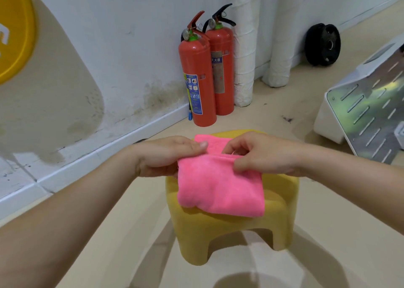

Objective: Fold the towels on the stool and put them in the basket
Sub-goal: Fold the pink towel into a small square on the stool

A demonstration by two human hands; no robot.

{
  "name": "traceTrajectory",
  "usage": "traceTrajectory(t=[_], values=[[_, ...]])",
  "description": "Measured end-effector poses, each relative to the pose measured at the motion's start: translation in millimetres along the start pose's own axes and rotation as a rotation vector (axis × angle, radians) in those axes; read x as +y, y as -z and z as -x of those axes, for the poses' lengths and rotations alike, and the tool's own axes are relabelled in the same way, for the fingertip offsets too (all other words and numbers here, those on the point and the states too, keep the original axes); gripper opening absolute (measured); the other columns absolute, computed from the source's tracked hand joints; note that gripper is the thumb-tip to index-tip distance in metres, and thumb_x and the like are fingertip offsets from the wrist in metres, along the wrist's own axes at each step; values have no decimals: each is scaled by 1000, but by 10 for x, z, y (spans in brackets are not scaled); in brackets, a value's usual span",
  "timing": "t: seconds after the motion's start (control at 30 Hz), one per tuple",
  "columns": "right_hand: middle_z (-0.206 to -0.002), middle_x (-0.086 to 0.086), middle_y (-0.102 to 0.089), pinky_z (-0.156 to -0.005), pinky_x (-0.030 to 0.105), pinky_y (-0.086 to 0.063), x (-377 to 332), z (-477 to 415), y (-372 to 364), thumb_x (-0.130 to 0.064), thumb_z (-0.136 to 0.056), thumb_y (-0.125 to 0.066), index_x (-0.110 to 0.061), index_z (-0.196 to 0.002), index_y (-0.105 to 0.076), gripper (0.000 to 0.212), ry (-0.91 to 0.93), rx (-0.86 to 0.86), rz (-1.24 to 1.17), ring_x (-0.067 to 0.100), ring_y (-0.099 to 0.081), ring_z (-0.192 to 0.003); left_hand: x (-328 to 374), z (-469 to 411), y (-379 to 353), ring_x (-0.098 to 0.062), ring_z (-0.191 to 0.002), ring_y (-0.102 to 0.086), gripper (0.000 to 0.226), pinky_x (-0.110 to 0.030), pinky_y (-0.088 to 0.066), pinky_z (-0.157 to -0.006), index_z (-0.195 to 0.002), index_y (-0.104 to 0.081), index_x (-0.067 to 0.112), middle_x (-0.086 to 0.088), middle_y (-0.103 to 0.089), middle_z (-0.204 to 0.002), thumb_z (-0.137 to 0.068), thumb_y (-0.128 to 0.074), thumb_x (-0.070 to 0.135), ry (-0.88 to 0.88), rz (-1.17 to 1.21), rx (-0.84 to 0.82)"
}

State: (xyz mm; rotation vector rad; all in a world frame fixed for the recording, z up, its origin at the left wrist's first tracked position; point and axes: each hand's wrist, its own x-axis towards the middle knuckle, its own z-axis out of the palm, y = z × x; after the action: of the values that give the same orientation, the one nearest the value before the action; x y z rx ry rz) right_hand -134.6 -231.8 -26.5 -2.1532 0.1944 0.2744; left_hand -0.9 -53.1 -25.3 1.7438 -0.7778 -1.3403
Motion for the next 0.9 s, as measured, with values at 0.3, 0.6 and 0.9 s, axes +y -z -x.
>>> traceTrajectory(t=[0.3, 0.6, 0.9], values=[[-93, -2, -64, -70, 24, -32, 391, -447, -32, -14, -95, -49, -12, -103, -64, 17, 126, 457, 275, 17, -55, -88, -216, -203, 38, -11, -57, -61, 38, -30, -58, -60, -122, -57, 17, -1, -65, -76, -86, -67, 24, 112, 344, 232], [-99, 15, -64, -72, 43, -45, 526, -686, -149, -18, -99, -36, -12, -108, -49, 17, 121, 451, 606, 37, -57, -91, -402, -428, -145, -20, -83, -64, 42, -37, -52, -75, -130, -41, 36, -5, -66, -88, -93, -54, 19, -97, -214, 715], [-95, 15, -66, -62, 36, -40, 550, -730, -77, -45, -97, -39, -12, -97, -54, 36, -23, 622, 741, 37, -61, -87, -380, -574, -159, -35, -89, -61, 44, -38, -45, -70, -138, -31, 41, -4, -66, -86, -97, -41, 25, -235, -892, 894]])
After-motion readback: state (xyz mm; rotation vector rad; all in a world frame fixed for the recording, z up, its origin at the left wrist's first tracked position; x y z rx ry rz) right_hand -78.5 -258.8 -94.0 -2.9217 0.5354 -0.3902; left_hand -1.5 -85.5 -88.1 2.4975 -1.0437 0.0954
